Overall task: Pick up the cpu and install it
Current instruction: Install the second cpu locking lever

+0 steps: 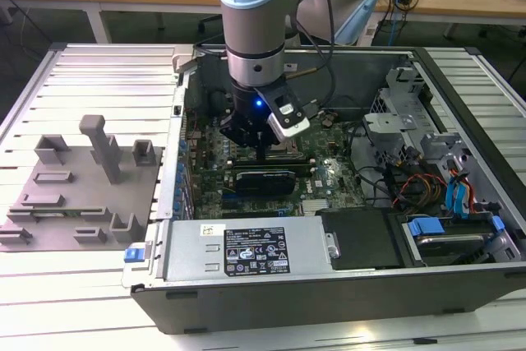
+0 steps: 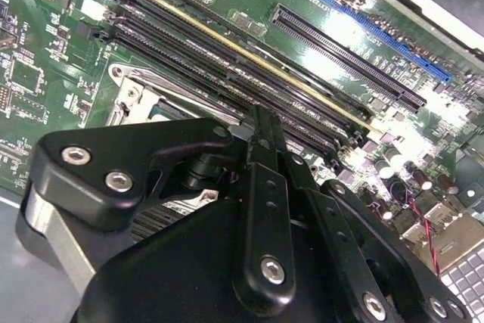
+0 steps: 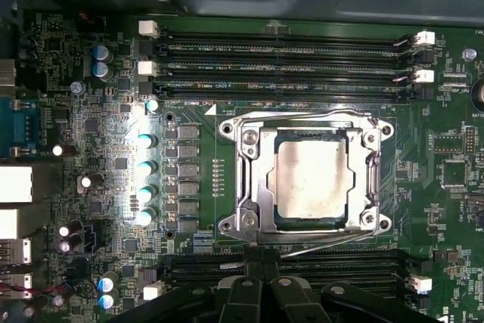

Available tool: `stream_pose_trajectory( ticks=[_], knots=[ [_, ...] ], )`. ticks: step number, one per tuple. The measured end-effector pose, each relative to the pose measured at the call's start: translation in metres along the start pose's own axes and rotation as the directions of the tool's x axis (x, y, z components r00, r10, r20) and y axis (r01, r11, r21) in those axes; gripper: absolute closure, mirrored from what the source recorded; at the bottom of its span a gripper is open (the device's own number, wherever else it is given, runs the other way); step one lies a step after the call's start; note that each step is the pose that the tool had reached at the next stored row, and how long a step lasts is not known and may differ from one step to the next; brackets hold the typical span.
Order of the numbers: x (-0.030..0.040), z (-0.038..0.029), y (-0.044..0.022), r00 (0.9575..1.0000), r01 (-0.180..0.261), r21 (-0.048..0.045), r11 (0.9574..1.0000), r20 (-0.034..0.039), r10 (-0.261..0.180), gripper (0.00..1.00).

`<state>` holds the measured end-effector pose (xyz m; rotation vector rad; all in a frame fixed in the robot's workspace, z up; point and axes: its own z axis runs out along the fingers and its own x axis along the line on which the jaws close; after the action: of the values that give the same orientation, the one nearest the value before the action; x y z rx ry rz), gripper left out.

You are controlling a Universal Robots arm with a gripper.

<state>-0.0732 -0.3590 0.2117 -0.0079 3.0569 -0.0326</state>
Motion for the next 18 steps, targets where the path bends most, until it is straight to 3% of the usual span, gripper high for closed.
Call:
stream_pose_trajectory(
  ticks=[11,18],
  knots=[
    [0.0077,-0.0004,0.0,1.0,0.0,-0.0038,1.0,0.0,0.0,0.89],
    [0.0082,-0.0004,-0.0003,1.0,-0.002,-0.0216,0.9998,0.0001,0.002,0.89]
  ],
)
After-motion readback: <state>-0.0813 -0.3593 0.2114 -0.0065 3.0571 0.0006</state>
